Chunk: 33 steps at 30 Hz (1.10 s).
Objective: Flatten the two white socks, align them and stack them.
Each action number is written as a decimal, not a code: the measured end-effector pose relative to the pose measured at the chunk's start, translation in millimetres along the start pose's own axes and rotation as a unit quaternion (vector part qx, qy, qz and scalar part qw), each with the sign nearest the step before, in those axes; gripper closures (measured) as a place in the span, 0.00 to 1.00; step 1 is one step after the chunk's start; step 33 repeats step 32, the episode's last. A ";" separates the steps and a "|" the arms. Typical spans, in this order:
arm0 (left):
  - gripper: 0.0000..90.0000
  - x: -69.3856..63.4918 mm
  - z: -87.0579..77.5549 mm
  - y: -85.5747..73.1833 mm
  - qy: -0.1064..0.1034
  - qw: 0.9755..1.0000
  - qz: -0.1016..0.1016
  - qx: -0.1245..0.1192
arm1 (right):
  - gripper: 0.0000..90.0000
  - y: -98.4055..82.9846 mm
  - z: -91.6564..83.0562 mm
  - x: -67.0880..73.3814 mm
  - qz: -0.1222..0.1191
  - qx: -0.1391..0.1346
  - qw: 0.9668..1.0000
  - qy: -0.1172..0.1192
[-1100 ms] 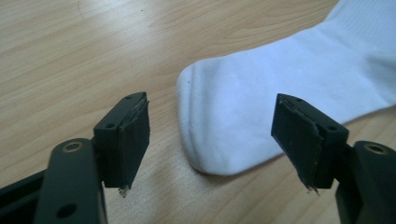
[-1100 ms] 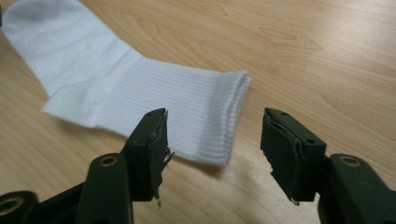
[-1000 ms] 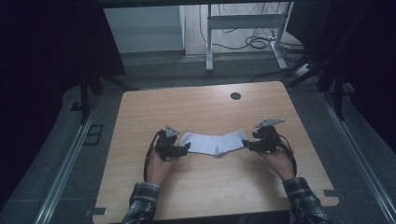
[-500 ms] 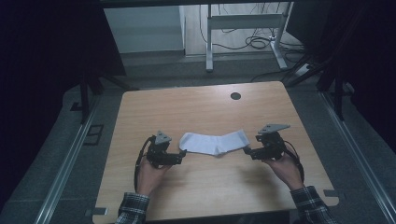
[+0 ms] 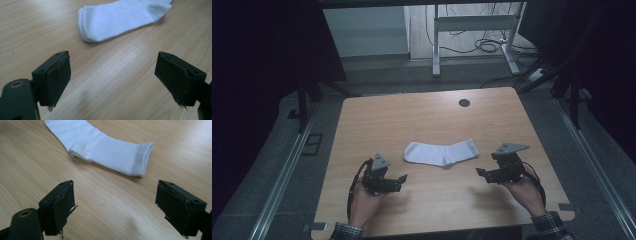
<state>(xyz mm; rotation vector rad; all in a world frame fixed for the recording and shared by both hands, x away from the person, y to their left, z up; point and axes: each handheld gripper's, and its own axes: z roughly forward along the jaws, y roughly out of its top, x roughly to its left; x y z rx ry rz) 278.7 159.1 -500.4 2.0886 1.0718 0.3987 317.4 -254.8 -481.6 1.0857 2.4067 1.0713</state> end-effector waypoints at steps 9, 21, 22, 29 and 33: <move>0.15 -13.6 -0.2 -23.1 0.002 1.000 0.012 0.008 | 0.12 -20.4 4.6 6.2 -0.014 0.012 1.000 -0.003; 0.14 -23.7 10.5 -41.1 0.008 0.998 0.035 0.043 | 0.09 -45.2 21.1 15.5 -0.051 0.053 0.997 0.004; 0.13 -24.6 12.2 -42.3 0.005 0.998 0.033 0.046 | 0.09 -46.5 22.3 15.8 -0.053 0.055 0.997 0.005; 0.13 -24.0 15.5 -46.9 -0.010 0.999 0.027 0.040 | 0.07 -53.3 25.4 13.1 -0.042 0.047 0.998 0.016; 0.13 -24.0 15.4 -46.9 -0.010 0.999 0.027 0.040 | 0.07 -54.5 25.1 13.1 -0.040 0.043 0.998 0.017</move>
